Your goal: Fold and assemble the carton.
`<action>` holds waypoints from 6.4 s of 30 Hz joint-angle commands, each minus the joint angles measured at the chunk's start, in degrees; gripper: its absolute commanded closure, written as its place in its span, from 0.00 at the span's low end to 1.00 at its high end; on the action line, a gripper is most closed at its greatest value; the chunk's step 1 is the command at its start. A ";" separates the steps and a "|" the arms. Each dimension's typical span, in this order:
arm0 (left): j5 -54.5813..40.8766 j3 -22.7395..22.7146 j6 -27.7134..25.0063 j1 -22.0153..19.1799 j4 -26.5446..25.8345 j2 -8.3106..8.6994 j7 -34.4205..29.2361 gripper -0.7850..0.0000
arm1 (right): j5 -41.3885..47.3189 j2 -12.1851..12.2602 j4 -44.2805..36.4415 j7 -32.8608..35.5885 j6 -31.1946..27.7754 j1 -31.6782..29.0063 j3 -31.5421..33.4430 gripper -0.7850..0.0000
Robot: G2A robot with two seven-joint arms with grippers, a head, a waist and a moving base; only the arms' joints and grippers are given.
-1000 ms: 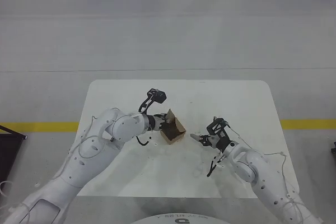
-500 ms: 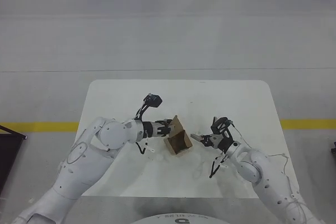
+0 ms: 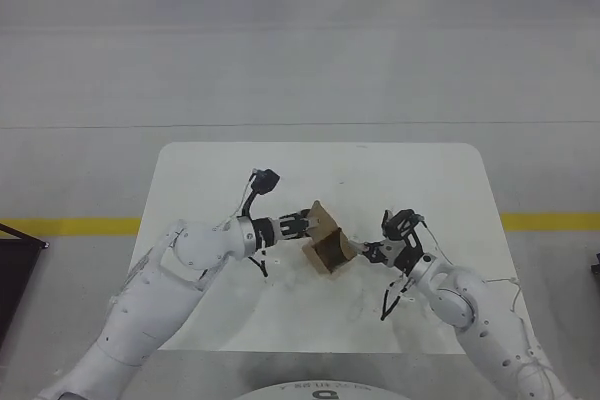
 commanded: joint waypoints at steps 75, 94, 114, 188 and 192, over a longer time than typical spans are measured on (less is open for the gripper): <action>-11.67 -3.57 17.87 19.12 -9.97 -0.46 27.98 1.00 | -19.27 -3.88 -3.64 11.03 6.76 8.97 -8.57 0.00; -10.83 -3.07 18.49 17.61 -9.42 -0.60 26.96 1.00 | -20.18 -6.01 -1.70 18.17 9.73 15.09 -12.79 0.00; -11.67 -3.56 18.13 16.69 -8.70 -0.74 26.20 1.00 | -20.97 -7.14 -2.11 19.18 8.97 17.16 -12.93 0.00; 44.24 -4.28 25.95 17.26 -15.49 3.59 15.58 0.00 | -20.38 -5.63 0.94 -6.18 -0.11 5.08 6.22 0.00; 54.17 -3.41 26.10 16.27 -16.19 4.36 6.07 0.00 | -20.17 -5.83 4.33 -5.70 0.60 5.99 5.95 0.00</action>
